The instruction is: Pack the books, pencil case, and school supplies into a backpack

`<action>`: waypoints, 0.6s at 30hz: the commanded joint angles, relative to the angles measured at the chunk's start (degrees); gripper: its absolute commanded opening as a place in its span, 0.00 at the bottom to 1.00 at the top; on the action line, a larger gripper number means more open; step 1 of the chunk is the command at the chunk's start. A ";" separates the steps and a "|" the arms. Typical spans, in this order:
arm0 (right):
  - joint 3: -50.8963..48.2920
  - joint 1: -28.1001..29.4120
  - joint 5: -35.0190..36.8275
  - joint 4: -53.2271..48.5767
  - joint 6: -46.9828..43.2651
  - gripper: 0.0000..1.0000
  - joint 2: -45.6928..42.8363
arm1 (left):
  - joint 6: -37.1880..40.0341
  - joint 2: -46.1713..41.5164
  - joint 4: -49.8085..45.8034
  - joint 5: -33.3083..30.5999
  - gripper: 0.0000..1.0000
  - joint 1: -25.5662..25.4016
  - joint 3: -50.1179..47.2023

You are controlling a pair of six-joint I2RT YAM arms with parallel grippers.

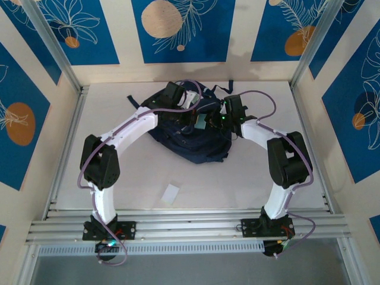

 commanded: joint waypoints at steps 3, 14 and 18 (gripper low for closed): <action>1.30 0.98 -3.96 5.62 4.02 0.14 1.72 | -0.68 -3.76 4.35 4.71 0.00 -0.72 1.01; -3.79 0.29 -1.32 -3.23 -3.20 0.45 -9.22 | -1.00 -3.13 5.87 1.68 0.00 -0.11 -0.18; -7.21 2.08 2.08 -13.74 -10.87 0.59 -19.60 | -2.10 -2.64 7.61 2.97 0.00 0.48 -0.83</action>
